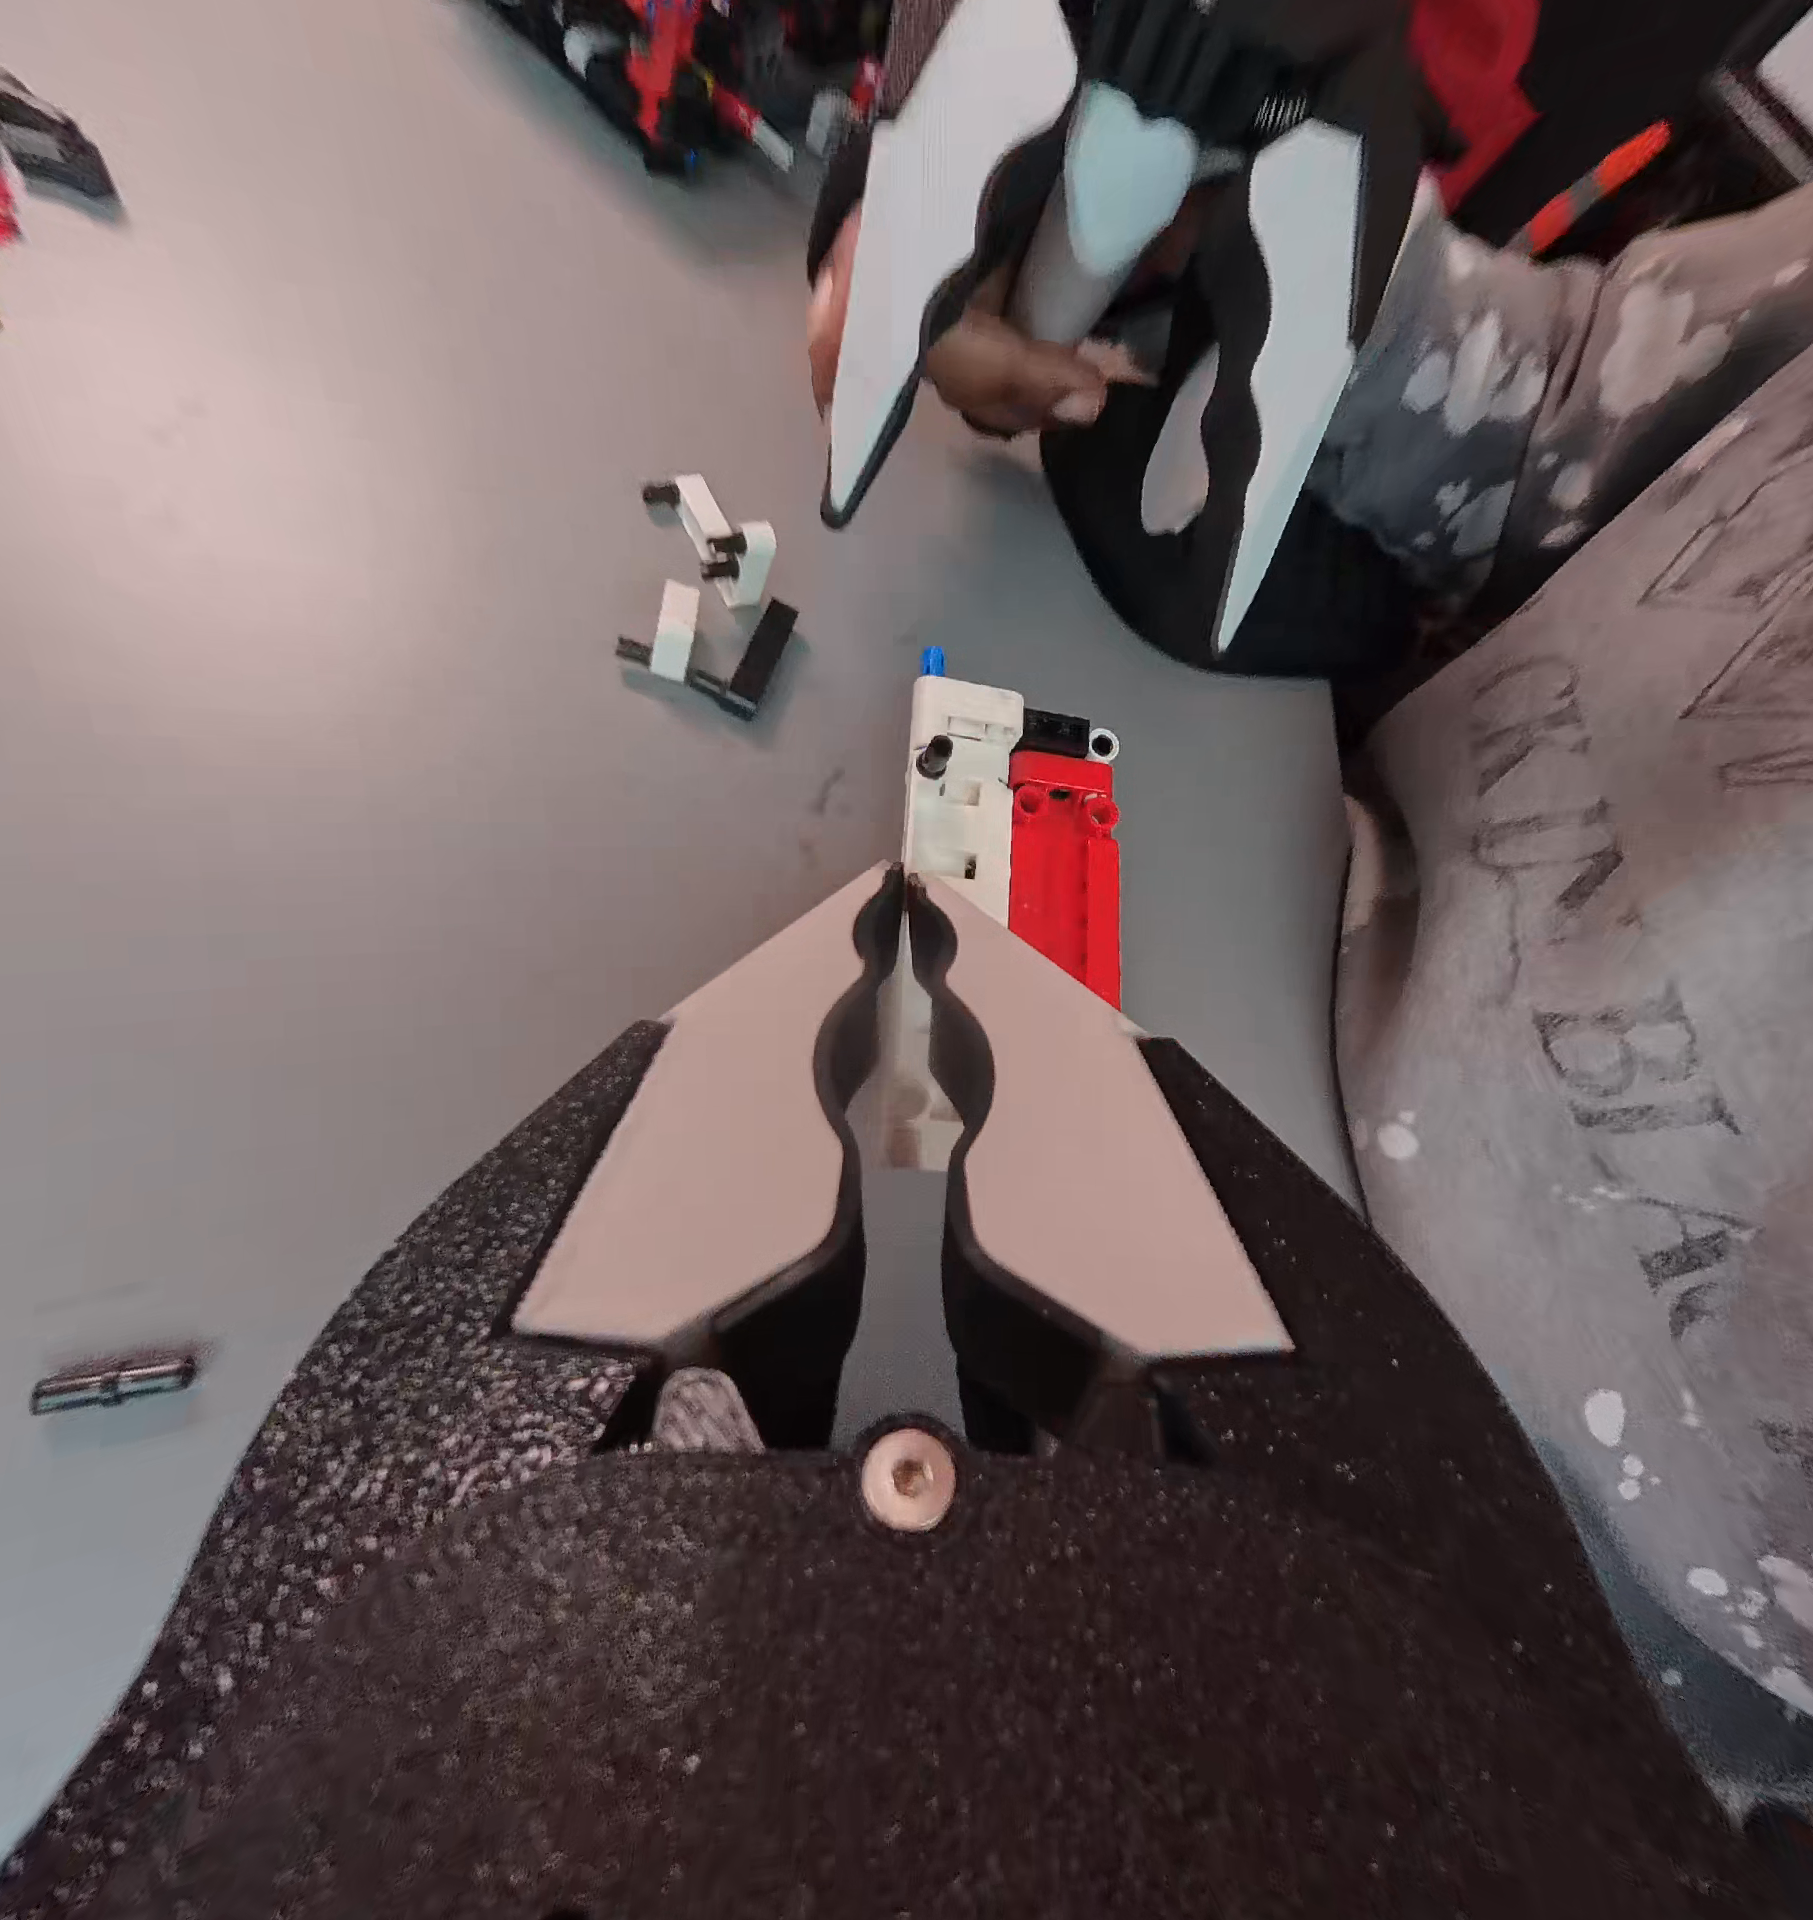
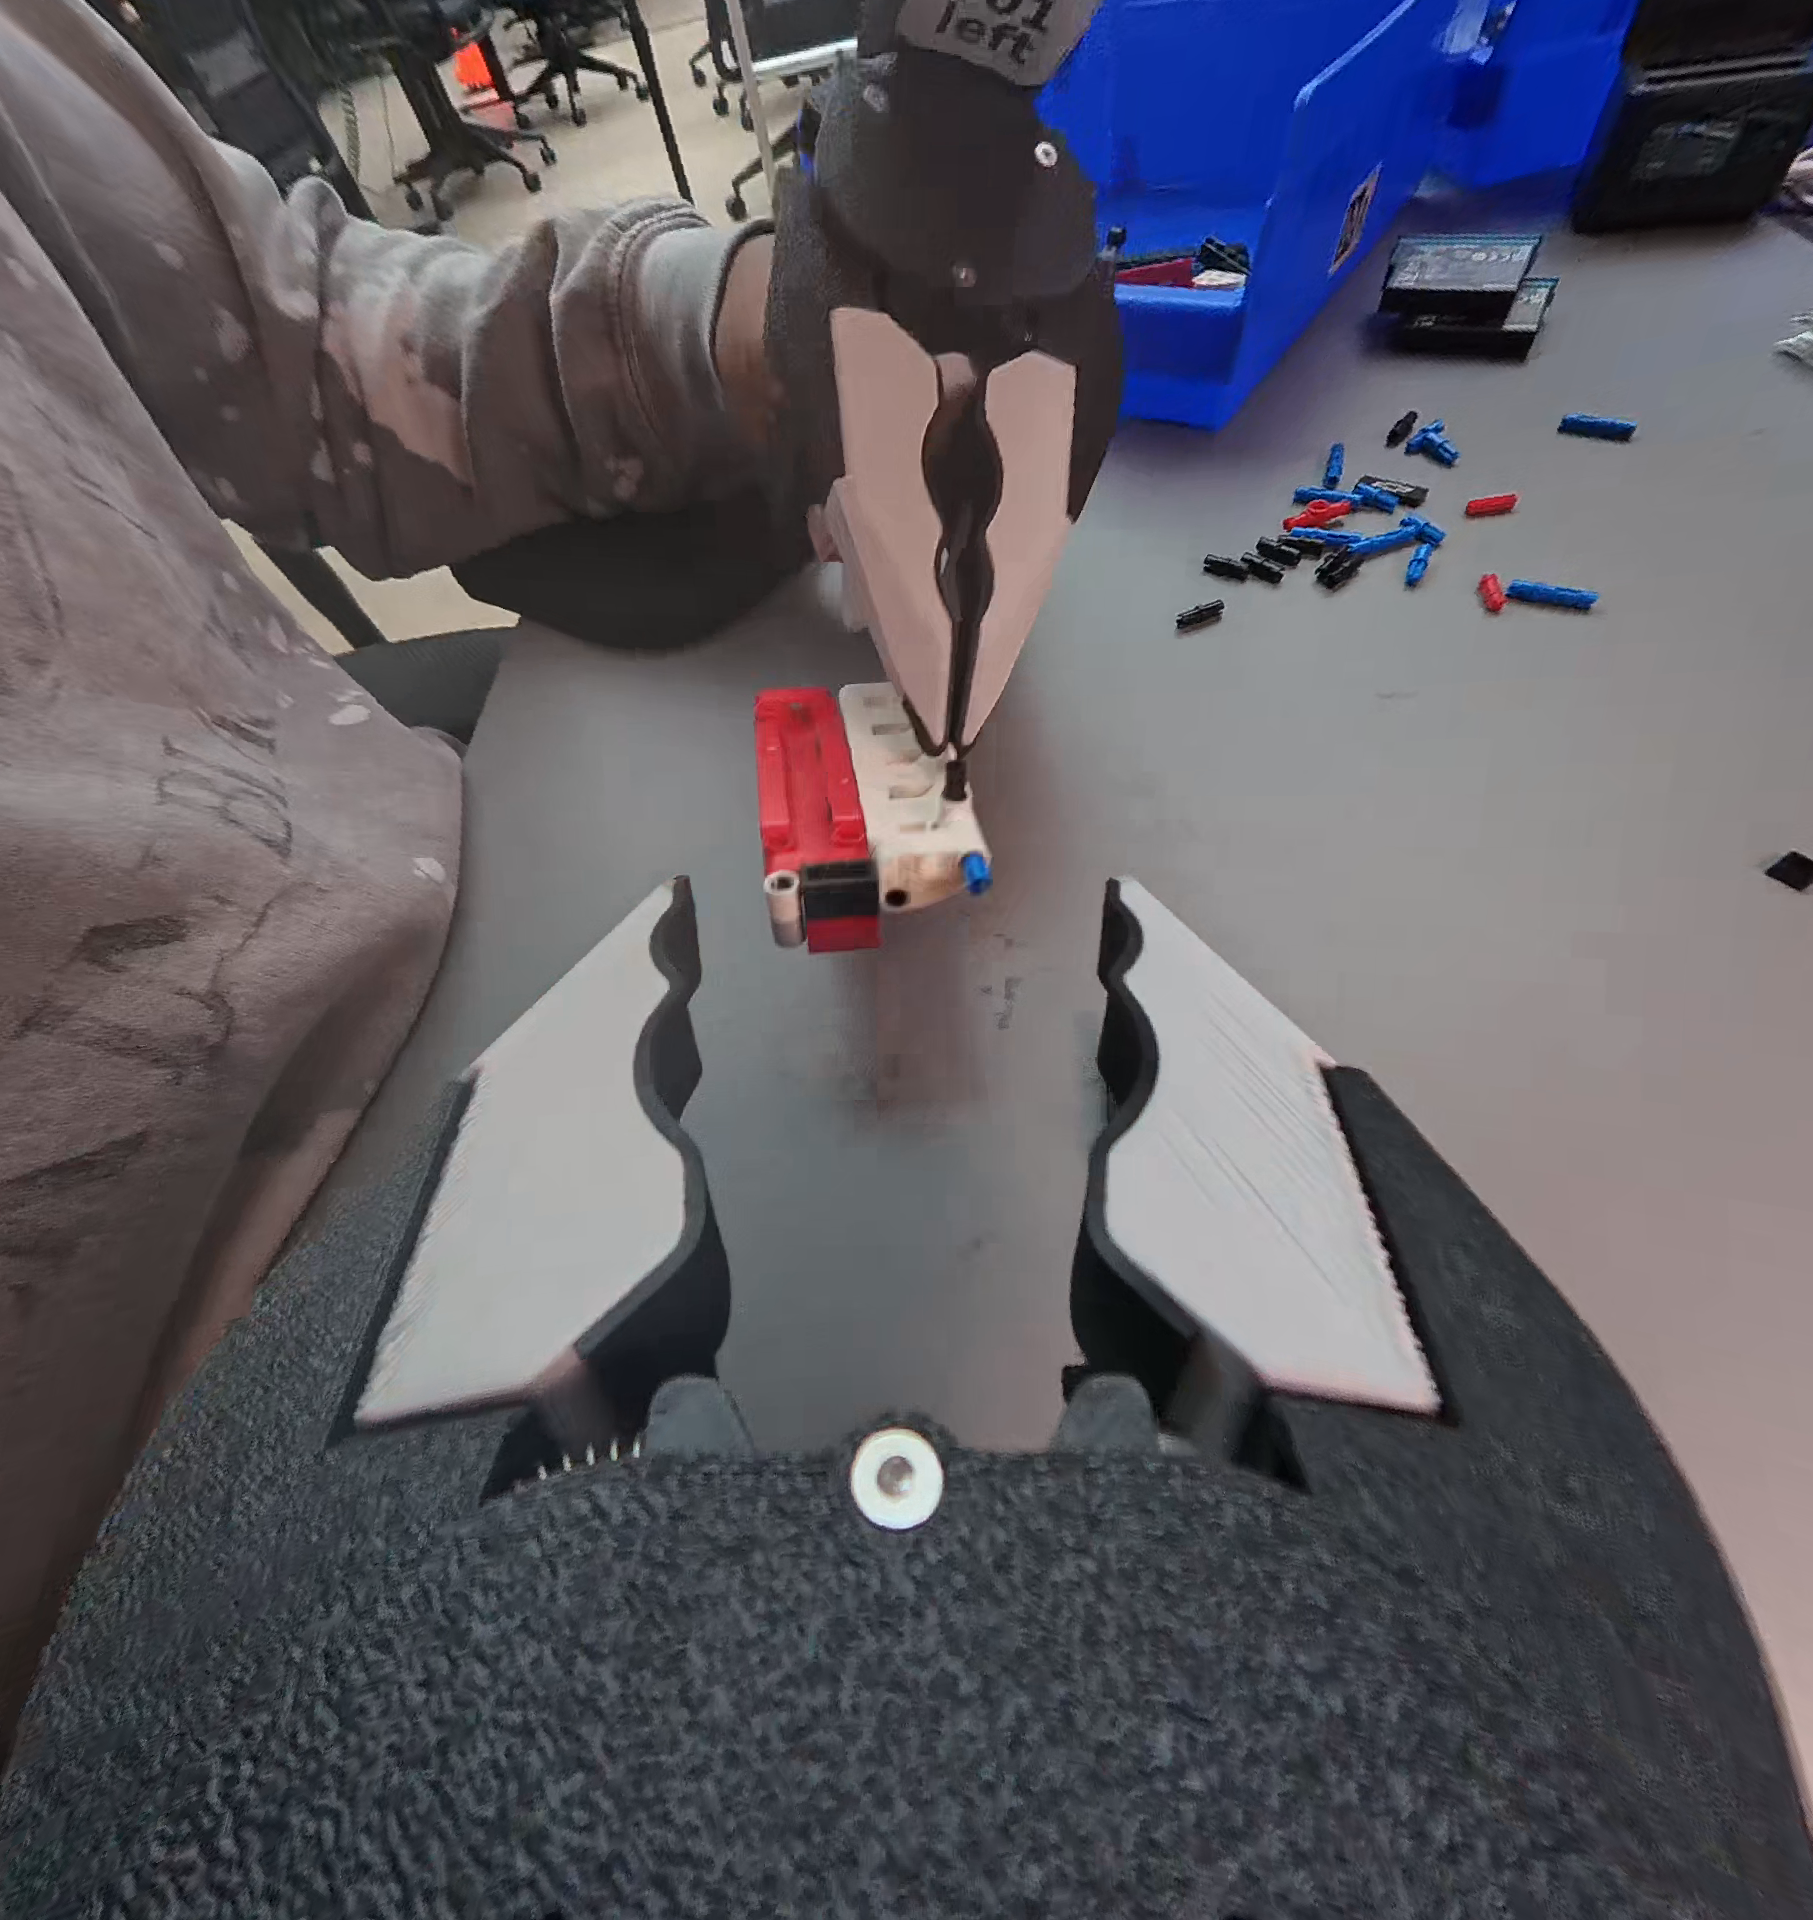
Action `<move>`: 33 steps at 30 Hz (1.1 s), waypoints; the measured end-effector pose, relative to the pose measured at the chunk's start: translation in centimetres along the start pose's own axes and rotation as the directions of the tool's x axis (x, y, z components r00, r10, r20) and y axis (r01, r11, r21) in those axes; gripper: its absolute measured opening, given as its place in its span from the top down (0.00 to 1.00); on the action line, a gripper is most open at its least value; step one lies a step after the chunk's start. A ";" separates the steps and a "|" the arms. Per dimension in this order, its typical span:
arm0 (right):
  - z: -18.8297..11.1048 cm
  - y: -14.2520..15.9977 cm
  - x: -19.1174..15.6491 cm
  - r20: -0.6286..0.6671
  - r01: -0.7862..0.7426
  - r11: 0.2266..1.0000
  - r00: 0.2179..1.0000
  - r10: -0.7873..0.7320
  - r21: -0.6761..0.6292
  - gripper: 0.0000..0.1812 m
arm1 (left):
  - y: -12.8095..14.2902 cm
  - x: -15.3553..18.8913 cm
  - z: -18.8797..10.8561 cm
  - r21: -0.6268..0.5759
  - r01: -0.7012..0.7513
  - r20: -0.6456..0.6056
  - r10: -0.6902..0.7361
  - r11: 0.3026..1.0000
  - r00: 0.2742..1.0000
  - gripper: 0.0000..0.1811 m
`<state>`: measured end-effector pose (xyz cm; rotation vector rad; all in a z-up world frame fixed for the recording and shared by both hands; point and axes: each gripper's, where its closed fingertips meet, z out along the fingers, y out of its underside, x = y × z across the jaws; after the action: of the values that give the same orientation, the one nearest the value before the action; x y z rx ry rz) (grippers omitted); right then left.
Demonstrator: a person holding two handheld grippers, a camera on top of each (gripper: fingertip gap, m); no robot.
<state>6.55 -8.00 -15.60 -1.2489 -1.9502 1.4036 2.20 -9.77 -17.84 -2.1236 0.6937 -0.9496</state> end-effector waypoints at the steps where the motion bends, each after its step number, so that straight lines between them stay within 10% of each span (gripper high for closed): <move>1: 0.2 0.1 -0.2 0.010 0.001 1.000 1.000 -0.001 0.002 0.55 | -1.0 0.1 -0.5 0.066 0.012 -0.017 -0.010 0.998 1.000 1.00; 7: 1.6 -4.8 -0.9 -0.009 0.015 0.964 1.000 -0.013 0.266 0.51 | -7.0 1.5 -3.4 0.449 0.104 -0.165 -0.032 0.887 0.986 1.00; 12: 0.4 -9.3 -0.6 0.011 -0.075 0.848 0.997 0.081 0.525 0.68 | -9.1 2.6 -2.6 0.546 0.129 -0.207 -0.016 0.828 0.978 1.00; 33: 2.4 -4.7 -4.2 0.244 -0.102 0.970 0.969 0.046 0.221 0.69 | -6.3 4.5 -1.5 0.335 -0.199 -0.034 0.222 0.921 0.974 0.99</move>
<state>4.86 -13.18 -11.70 -1.0982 -1.8339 1.8345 4.83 -9.61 -10.39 -1.6925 0.7265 -0.9522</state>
